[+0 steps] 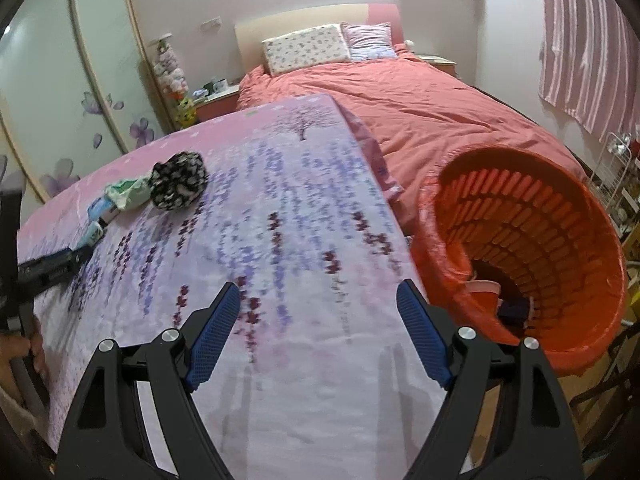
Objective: Collect trash
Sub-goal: 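Move both tools back over the bed toward the blue tube and scrunchie, then grasp the black floral scrunchie with the right tool while the left tool hovers over the blue tube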
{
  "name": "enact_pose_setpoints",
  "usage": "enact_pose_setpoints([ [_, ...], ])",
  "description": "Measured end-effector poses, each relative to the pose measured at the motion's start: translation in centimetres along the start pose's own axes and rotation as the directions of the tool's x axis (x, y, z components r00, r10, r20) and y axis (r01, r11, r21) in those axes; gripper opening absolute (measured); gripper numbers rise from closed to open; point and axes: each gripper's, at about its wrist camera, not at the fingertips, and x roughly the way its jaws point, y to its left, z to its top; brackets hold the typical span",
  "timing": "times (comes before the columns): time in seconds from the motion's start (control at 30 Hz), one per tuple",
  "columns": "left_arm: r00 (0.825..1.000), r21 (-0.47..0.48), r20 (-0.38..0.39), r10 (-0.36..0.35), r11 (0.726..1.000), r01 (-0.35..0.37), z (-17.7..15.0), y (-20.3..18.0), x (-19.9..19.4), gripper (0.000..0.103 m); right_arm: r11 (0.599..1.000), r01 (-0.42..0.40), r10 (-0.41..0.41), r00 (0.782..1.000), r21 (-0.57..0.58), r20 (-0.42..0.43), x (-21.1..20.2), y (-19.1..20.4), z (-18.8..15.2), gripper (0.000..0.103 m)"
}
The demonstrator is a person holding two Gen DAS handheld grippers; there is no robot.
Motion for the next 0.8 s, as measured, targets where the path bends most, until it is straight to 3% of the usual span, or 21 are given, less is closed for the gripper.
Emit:
enact_pose_setpoints([
  [0.07, 1.000, -0.039, -0.020, -0.004, 0.999, 0.003, 0.4, 1.2, 0.6, 0.084, 1.000, 0.000, 0.000, 1.000, -0.018, -0.005, 0.3, 0.8, -0.1, 0.080],
  [0.17, 0.998, -0.090, -0.041, -0.056, 0.995, 0.052, 0.6, 2.5, 1.3, 0.089, 0.999, -0.004, 0.003, 1.000, -0.041, -0.019, 0.8, 2.0, -0.3, 0.081],
  [0.27, 0.996, -0.054, -0.038, -0.082, 0.995, 0.080, 0.6, 2.4, 1.2, 0.089, 0.998, -0.011, 0.009, 0.999, -0.057, -0.036, 1.5, 3.1, -0.4, 0.081],
  [0.33, 0.993, -0.015, -0.030, -0.116, 0.993, 0.116, 0.7, 2.0, 1.2, 0.083, 0.997, -0.016, 0.012, 0.999, -0.069, -0.050, 1.8, 3.7, -0.4, 0.081],
  [0.43, 0.986, 0.062, -0.019, -0.163, 0.985, 0.164, 0.5, 1.0, 0.6, 0.058, 0.996, -0.030, 0.025, 0.997, -0.080, -0.068, 2.3, 4.7, -0.1, 0.081],
  [0.47, 0.982, 0.083, -0.027, -0.187, 0.978, 0.189, 0.5, 0.7, 0.4, 0.055, 0.996, -0.030, 0.025, 0.998, -0.079, -0.063, 2.3, 4.9, 0.0, 0.081],
  [0.67, 0.934, 0.044, -0.059, -0.352, 0.934, 0.354, 0.1, 0.3, -0.4, 0.053, 0.995, -0.044, 0.039, 0.997, -0.084, -0.062, 2.9, 6.6, 0.4, 0.081],
  [0.7, 0.945, 0.053, -0.055, -0.323, 0.944, 0.326, 0.1, 0.1, -0.4, 0.053, 0.995, -0.044, 0.039, 0.998, -0.094, -0.058, 3.0, 7.1, 0.5, 0.081],
  [0.73, 0.957, 0.065, -0.049, -0.286, 0.955, 0.289, 0.1, 0.0, -0.2, 0.059, 0.994, -0.042, 0.036, 0.998, -0.101, -0.054, 3.0, 7.4, 0.7, 0.081],
  [0.77, 0.972, 0.072, -0.044, -0.232, 0.969, 0.235, 0.1, -0.1, 0.1, 0.072, 0.993, -0.038, 0.033, 0.998, -0.111, -0.046, 3.1, 7.8, 0.9, 0.081],
  [0.8, 0.979, 0.070, -0.041, -0.201, 0.977, 0.204, 0.1, 0.1, 0.3, 0.076, 0.992, -0.035, 0.031, 0.999, -0.117, -0.037, 3.2, 8.2, 1.2, 0.081],
])
